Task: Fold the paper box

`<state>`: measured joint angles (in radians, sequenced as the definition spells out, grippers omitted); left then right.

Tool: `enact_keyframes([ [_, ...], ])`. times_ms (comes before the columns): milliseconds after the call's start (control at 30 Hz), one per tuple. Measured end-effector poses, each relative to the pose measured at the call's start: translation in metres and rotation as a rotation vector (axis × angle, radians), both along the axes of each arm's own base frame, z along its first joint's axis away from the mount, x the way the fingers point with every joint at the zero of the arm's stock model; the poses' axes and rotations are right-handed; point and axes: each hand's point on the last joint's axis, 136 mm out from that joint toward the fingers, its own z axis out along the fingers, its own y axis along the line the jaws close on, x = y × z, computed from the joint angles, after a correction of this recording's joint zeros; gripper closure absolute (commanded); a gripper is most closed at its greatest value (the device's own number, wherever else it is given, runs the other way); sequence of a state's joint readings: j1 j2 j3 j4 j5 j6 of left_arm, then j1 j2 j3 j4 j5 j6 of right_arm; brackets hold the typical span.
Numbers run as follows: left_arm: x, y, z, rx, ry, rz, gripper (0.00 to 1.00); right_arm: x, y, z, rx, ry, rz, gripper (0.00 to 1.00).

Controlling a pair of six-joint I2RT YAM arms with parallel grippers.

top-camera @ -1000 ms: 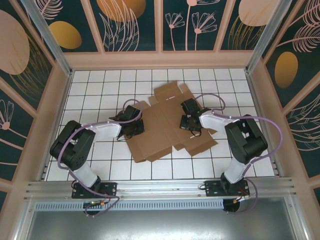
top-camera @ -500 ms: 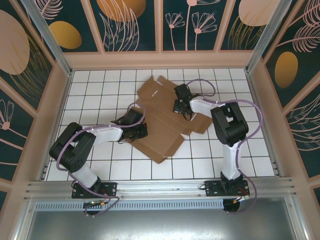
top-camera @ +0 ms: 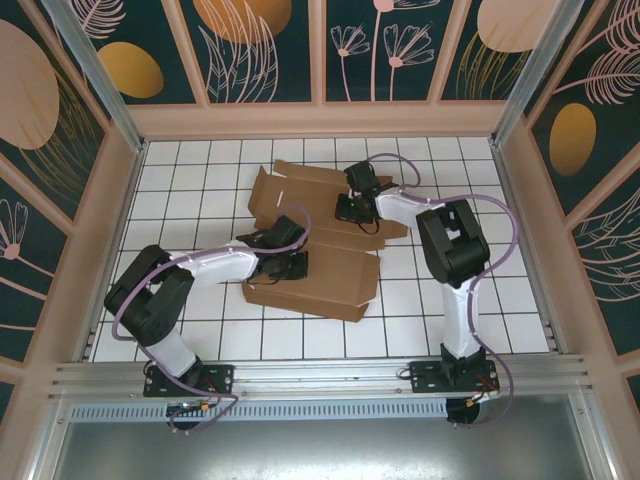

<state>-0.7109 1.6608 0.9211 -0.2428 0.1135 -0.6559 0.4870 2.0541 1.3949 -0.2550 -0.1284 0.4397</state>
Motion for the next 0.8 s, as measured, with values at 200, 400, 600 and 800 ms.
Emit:
enact_keyframes([
  [200, 0.034, -0.022, 0.049, -0.106, -0.127, 0.007, 1.00, 0.013, -0.013, 0.056, 0.034, -0.119, 0.003, 0.87],
  [400, 0.063, -0.019, 0.026, -0.141, -0.074, 0.091, 1.00, 0.031, -0.027, 0.051, -0.002, -0.135, 0.002, 0.99],
  [600, 0.066, -0.003, -0.019, -0.087, 0.030, 0.159, 1.00, 0.025, -0.029, 0.003, -0.048, -0.039, 0.009, 1.00],
  [800, 0.075, 0.011, -0.022, -0.079, 0.032, 0.205, 1.00, 0.017, -0.039, -0.015, -0.089, -0.009, -0.013, 1.00],
])
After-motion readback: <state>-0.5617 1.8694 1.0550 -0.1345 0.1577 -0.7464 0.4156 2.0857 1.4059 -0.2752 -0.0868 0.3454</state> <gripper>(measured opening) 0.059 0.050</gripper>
